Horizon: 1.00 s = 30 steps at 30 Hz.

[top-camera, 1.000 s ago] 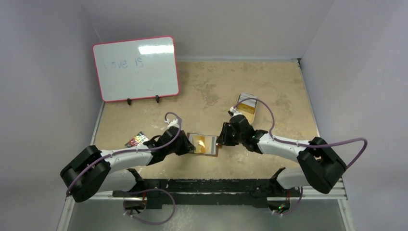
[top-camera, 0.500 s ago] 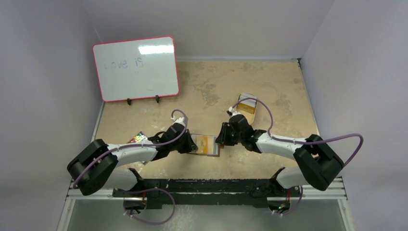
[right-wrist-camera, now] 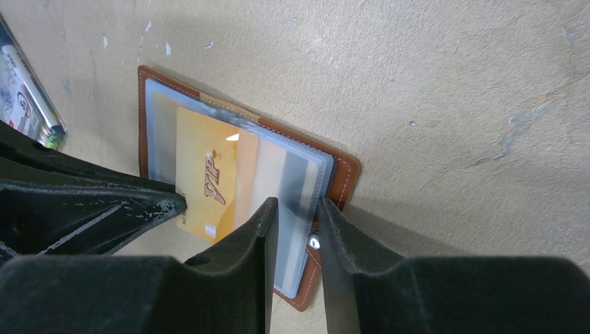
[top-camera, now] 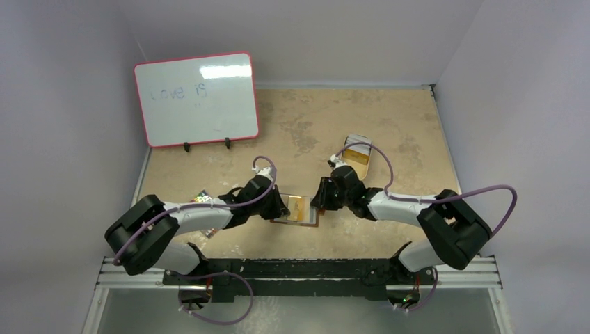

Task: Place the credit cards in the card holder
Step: Insert the credit card into the card holder.

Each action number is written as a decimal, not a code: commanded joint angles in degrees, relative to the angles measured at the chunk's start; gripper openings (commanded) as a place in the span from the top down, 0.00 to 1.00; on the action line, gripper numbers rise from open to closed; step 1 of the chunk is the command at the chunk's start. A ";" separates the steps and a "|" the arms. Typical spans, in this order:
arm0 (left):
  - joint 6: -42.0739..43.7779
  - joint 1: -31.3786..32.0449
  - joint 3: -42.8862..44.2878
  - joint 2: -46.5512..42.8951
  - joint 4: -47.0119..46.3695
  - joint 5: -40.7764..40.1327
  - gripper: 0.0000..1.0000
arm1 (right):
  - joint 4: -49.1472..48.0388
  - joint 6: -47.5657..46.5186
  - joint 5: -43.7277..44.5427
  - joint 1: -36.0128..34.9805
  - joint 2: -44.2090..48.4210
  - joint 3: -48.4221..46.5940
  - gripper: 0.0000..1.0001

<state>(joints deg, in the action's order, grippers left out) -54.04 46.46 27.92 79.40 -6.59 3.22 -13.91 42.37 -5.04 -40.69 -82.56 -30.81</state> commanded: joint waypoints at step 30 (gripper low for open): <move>-3.79 -0.09 1.05 1.52 -6.31 -1.57 0.65 | -0.76 5.11 -0.38 0.09 7.90 6.17 0.54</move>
<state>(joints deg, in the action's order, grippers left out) -57.04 46.48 27.92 80.29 -11.11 2.52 -11.51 45.28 -5.48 -40.45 -73.93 -26.11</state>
